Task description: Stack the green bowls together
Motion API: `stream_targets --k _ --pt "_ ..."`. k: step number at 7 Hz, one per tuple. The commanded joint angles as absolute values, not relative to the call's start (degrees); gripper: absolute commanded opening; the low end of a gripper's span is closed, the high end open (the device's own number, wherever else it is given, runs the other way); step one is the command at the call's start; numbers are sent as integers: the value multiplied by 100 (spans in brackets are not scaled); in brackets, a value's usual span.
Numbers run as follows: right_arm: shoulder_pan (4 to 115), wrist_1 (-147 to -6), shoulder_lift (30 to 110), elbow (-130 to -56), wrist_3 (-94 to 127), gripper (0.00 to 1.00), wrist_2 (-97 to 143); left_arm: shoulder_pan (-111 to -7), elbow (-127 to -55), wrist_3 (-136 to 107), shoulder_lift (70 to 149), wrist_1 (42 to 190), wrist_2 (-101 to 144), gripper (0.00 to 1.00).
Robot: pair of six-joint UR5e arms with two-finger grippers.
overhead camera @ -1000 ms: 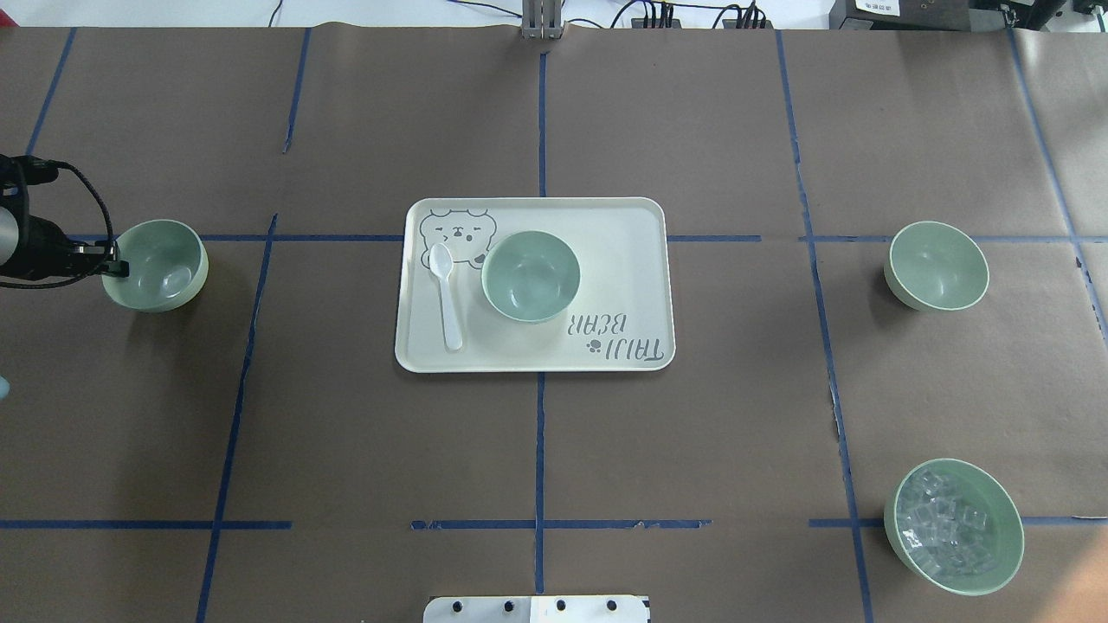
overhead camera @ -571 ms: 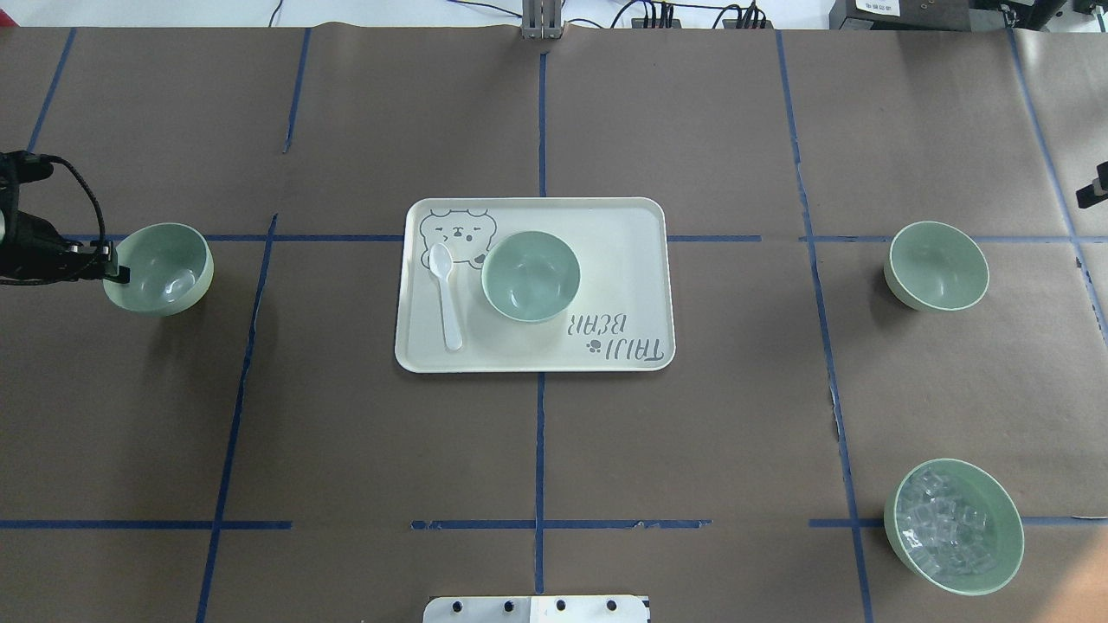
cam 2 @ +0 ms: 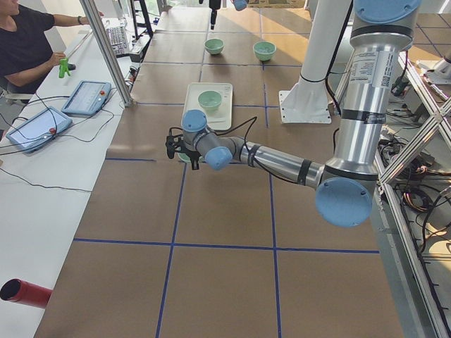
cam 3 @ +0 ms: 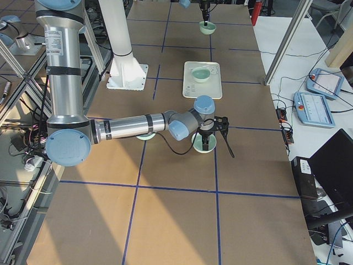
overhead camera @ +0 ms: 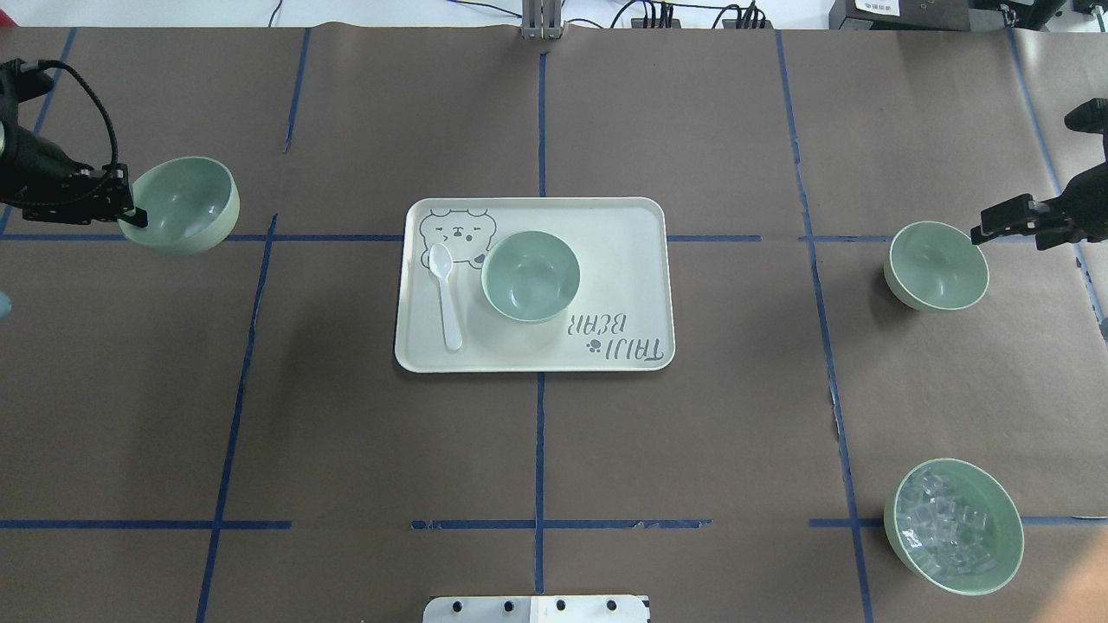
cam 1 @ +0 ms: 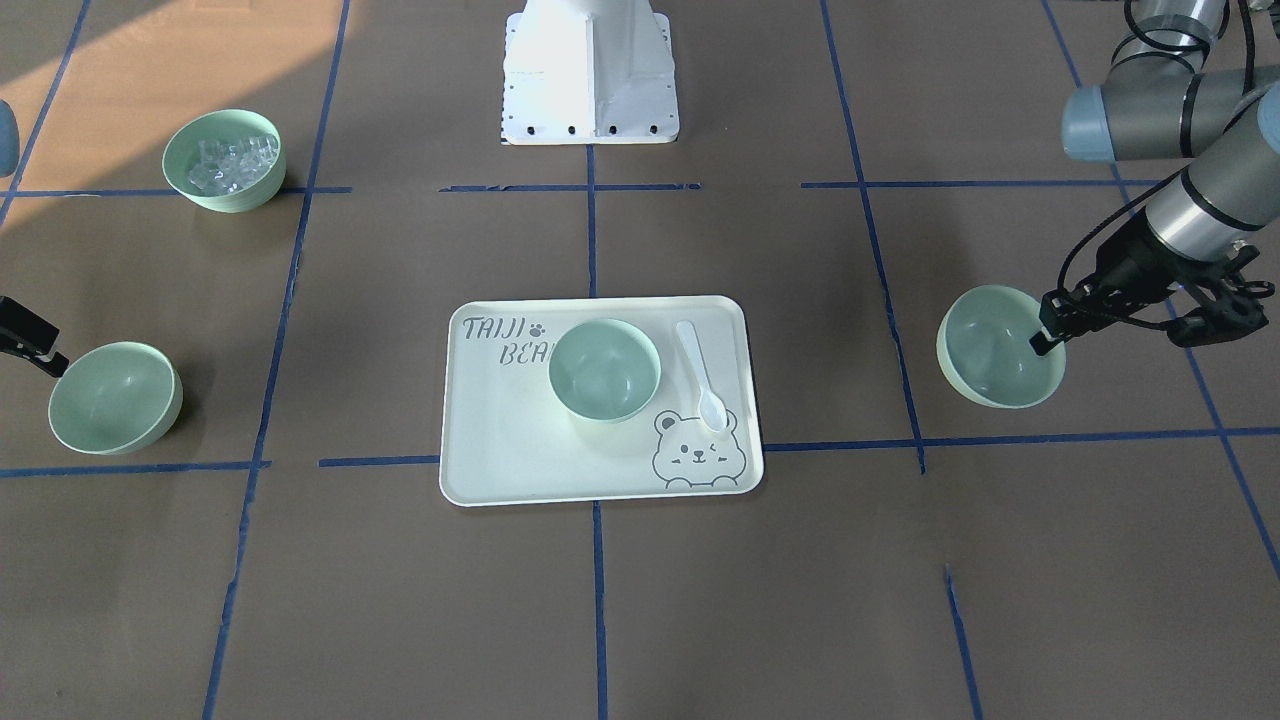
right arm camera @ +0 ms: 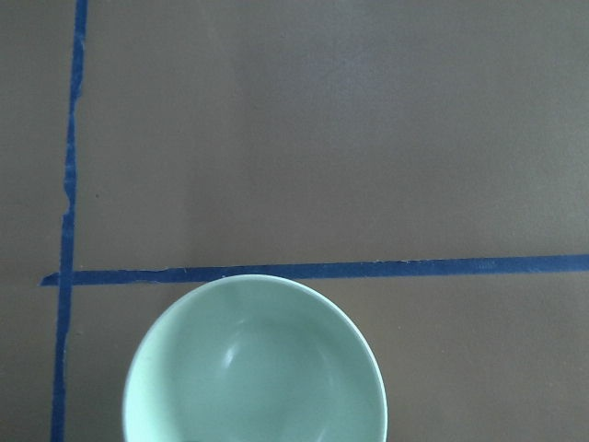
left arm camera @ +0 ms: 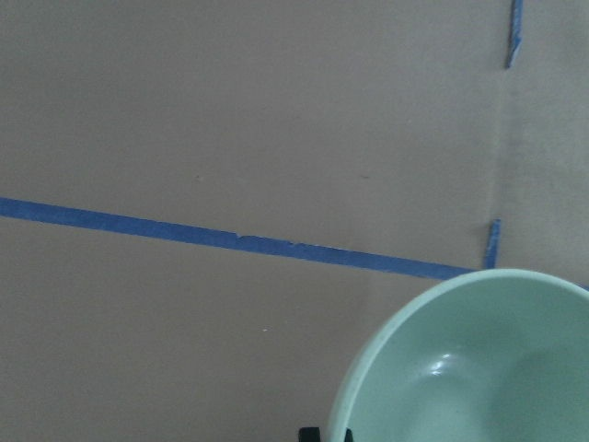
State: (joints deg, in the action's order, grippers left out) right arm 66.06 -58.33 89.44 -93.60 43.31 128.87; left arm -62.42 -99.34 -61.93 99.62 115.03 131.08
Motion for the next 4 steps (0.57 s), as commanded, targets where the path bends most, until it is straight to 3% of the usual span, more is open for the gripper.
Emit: stream_targets --k 1,3,4 --pt "6277 -4976 8991 -8694 4465 100 12605 -6249 -10055 -6617 10221 11312 13104 0" --pt "6126 -4957 8912 -8579 4482 94 12480 -6240 -10063 -6688 10239 11312 13104 0" --pt "6126 -4957 8895 -8552 4482 66 12480 -6240 -10063 -6688 10257 11312 13104 0"
